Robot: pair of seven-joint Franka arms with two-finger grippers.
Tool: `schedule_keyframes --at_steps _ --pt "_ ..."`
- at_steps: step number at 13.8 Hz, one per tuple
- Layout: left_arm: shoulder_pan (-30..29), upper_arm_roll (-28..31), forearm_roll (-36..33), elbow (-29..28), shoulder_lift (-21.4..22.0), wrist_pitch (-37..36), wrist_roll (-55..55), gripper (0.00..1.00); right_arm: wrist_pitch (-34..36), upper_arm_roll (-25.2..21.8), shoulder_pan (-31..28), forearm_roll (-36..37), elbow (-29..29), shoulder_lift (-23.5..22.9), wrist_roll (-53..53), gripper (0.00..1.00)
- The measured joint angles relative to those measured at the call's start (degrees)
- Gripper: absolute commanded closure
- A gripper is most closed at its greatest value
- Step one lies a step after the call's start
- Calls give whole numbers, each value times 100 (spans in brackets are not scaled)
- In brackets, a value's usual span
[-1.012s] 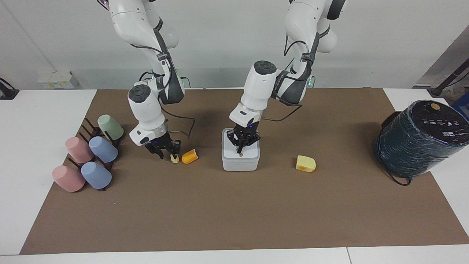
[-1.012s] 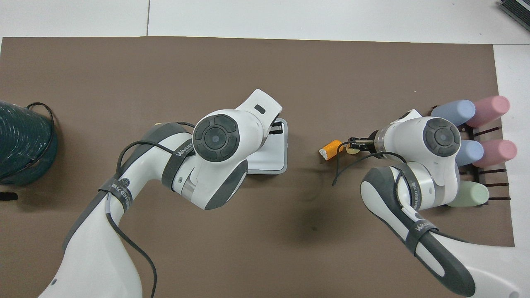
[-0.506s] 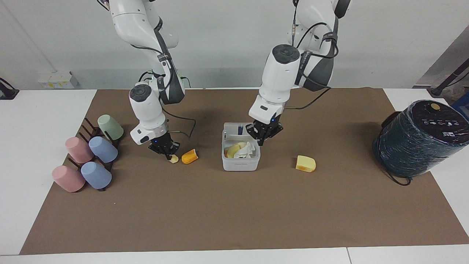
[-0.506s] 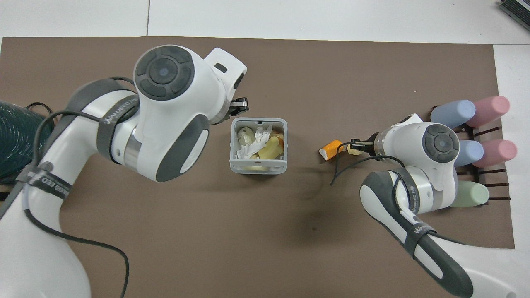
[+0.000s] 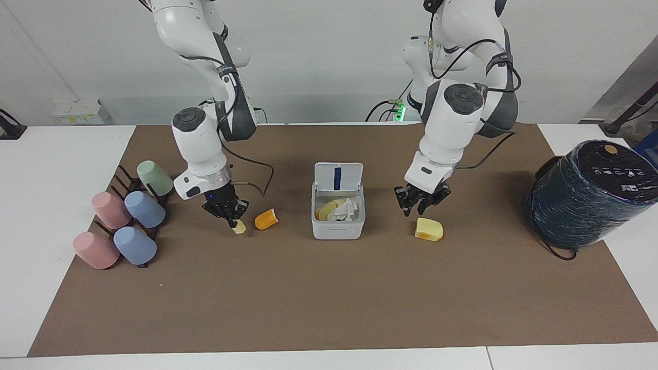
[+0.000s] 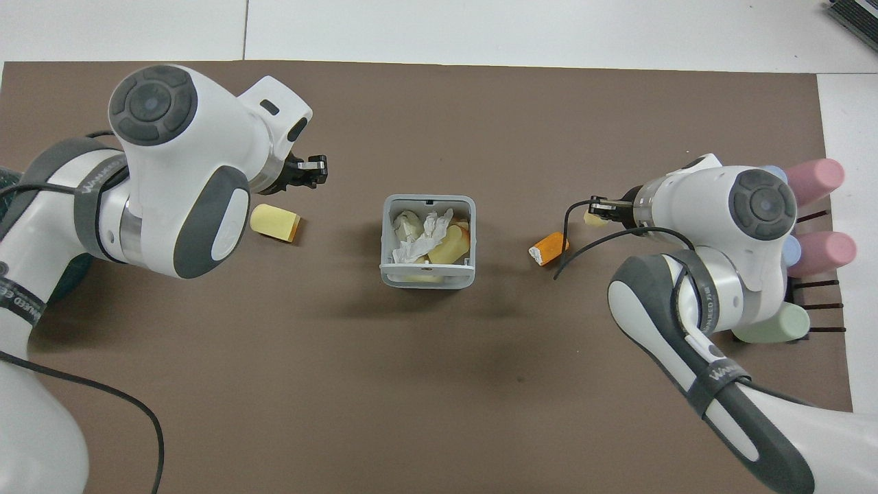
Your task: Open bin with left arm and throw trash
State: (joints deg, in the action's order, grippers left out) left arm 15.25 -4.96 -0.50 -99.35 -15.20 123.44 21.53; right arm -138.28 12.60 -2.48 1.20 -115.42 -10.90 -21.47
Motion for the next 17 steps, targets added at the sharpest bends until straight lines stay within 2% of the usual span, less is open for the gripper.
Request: schedule_keyframes --at_steps 2,4,7,11,12,13,14,15,16,17 --pt "-154 1 0 -932 174 892 -170 0 370 48 174 -5 491 7 -367 100" --pt "-176 -3 0 -1414 204 1295 -307 0 424 76 584 -7 780 6 -1022 100" --pt "-264 -5 0 -1786 201 1584 -824 0 421 104 1301 -6 1046 -34 -2070 100" --pt "-341 -4 0 -1988 13 2032 -1048 0 274 110 1891 -172 1142 -217 -2612 100" --pt "-343 -8 0 -1990 -54 2108 -1054 3 250 110 2016 -188 1152 -264 -2725 84" --pt "-344 -10 0 -1990 -100 2138 -1057 14 230 111 2121 -190 1161 -296 -2855 64" --pt "-345 -11 0 -1994 -128 2148 -1060 34 226 111 2187 -192 1174 -314 -2954 63" --pt "-350 -11 0 -2006 -141 2158 -1060 60 226 110 2202 -196 1183 -318 -2998 62" --pt "-364 -9 0 -2026 -147 2174 -1060 76 227 101 2200 -199 1200 -319 -3021 46" --pt "-377 -1 0 -2041 -148 2181 -1061 87 229 90 2194 -201 1225 -321 -3031 39"
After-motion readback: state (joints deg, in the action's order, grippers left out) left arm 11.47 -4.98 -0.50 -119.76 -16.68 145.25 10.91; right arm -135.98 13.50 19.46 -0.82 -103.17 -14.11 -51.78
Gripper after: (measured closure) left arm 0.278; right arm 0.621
